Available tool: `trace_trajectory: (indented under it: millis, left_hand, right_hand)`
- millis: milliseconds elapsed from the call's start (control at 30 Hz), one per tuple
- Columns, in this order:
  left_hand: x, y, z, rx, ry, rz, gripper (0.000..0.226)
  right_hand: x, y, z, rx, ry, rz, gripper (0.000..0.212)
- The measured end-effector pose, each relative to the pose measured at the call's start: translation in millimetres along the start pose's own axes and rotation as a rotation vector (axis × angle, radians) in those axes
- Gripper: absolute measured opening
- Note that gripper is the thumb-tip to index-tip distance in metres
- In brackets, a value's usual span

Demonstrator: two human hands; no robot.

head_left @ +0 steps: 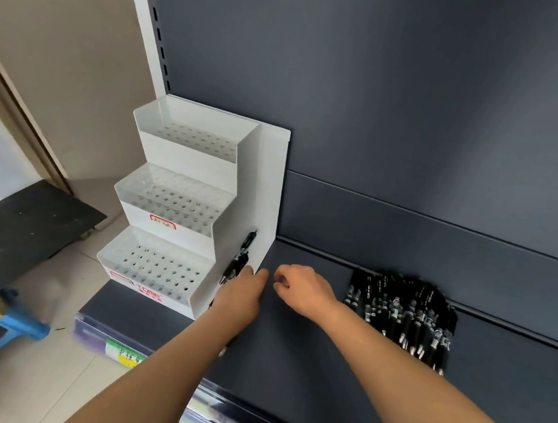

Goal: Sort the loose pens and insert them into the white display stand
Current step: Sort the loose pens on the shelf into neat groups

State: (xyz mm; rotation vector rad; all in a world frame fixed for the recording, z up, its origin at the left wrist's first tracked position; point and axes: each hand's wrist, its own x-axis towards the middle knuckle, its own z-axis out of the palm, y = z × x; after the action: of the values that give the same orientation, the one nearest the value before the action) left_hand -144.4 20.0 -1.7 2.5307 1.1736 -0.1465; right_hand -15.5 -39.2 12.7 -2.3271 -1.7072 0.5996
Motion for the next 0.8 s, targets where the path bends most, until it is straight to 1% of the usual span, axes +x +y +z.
trace_trajectory:
  millis: [100, 200, 267, 367, 400, 467, 533, 600, 700, 800]
  left_hand:
    - [14, 17, -4, -0.1, 0.042, 0.042, 0.022]
    - [21, 24, -1, -0.144, 0.039, 0.055, 0.021]
    - [23, 22, 1, -0.113, 0.07, 0.048, 0.026]
    - [23, 10, 6, 0.013, 0.18, 0.015, 0.035]
    - [22, 6, 6, 0.03, 0.192, -0.016, 0.037]
    - [20, -1, 8, 0.042, 0.165, -0.086, 0.041]
    - [17, -5, 11, 0.087, 0.132, -0.116, 0.04]
    - [16, -7, 12, 0.156, 0.125, -0.107, 0.038]
    - [15, -3, 9, 0.198, 0.119, -0.117, 0.038]
    - [13, 1, 10, 0.185, 0.105, -0.125, 0.043]
  right_hand:
    - [-5, 14, -4, 0.03, 0.011, 0.077, 0.019]
    - [-11, 25, -5, 0.062, -0.003, 0.117, 0.016]
    - [-13, 29, -4, 0.084, -0.011, 0.136, 0.016]
    - [-13, 24, 0, 0.134, -0.024, 0.128, 0.021]
    - [-12, 21, 2, 0.159, -0.032, 0.112, 0.022]
    - [-11, 15, 7, 0.186, -0.087, 0.079, 0.025]
    - [-9, 10, 12, 0.126, -0.171, 0.051, 0.022]
    - [-9, 8, 16, 0.051, -0.201, 0.046, 0.015]
    - [-13, 8, 17, -0.013, -0.17, 0.094, 0.015]
    - [-18, 11, 15, -0.076, -0.146, 0.121, 0.005]
